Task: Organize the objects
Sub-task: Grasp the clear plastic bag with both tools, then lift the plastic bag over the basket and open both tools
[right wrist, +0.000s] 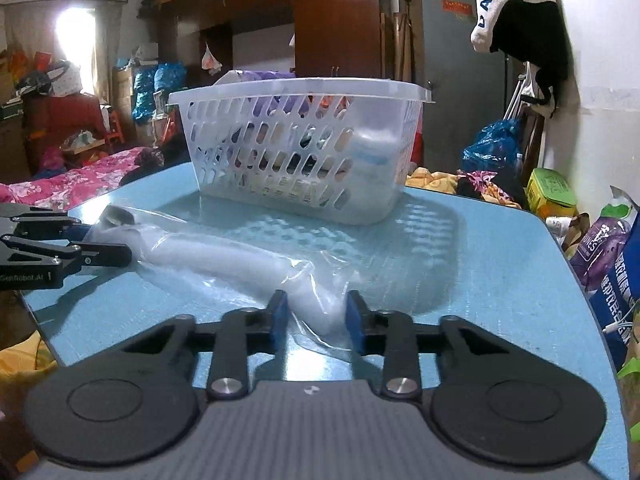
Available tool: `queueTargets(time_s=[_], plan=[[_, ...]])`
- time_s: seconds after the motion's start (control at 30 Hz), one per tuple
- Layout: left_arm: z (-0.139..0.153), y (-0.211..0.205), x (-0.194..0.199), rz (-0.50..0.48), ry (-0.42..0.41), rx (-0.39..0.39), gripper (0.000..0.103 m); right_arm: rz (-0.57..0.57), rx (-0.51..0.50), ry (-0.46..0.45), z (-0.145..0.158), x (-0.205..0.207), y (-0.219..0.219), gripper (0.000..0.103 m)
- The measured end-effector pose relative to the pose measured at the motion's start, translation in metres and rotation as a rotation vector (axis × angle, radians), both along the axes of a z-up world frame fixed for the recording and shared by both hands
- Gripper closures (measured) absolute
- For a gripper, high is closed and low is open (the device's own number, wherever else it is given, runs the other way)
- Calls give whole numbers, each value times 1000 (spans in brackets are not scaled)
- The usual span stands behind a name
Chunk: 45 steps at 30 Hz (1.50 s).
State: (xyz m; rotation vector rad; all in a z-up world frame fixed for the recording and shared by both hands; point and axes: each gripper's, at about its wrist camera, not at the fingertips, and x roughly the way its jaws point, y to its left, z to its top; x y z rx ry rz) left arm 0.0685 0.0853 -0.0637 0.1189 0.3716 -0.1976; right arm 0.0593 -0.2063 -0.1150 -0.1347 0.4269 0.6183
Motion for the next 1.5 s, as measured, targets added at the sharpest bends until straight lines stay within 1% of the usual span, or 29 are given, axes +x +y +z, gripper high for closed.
queueTargets(time_s=[0.07,0.2,0.43,0.5,0.87,1.0,1.17,1.3,1.4,1.43,1.5], plan=[[0,-1,-3,-6,-12,5,77,3,-1,-9,0,-1,-1,75],[1,0,-7,-18,-31,6,78,13,0,-24,2,-5,-1,79],[8,3,-15,-37,-74,-14,78,11,16,-57,10,-14,-4,83],[9,4,-17,-38,-85,-17,79,11,23,-64,13,-16,-6,87],[15,9,-24,-52,-123,-33,79,15,37,-93,19,-20,-8,89],[24,12,-28,-52,-150,-35,79,18,42,-119,29,-25,-7,90],[50,10,-31,-54,-212,-17,79,18,61,-166,56,-25,-7,90],[82,7,-24,-58,-275,19,79,18,66,-204,82,-14,-5,90],[113,5,-5,-57,-306,42,79,18,87,-230,107,4,-1,90],[122,3,3,-56,-310,52,79,16,92,-248,117,11,2,90],[142,1,25,-47,-309,64,79,14,107,-252,131,25,7,90]])
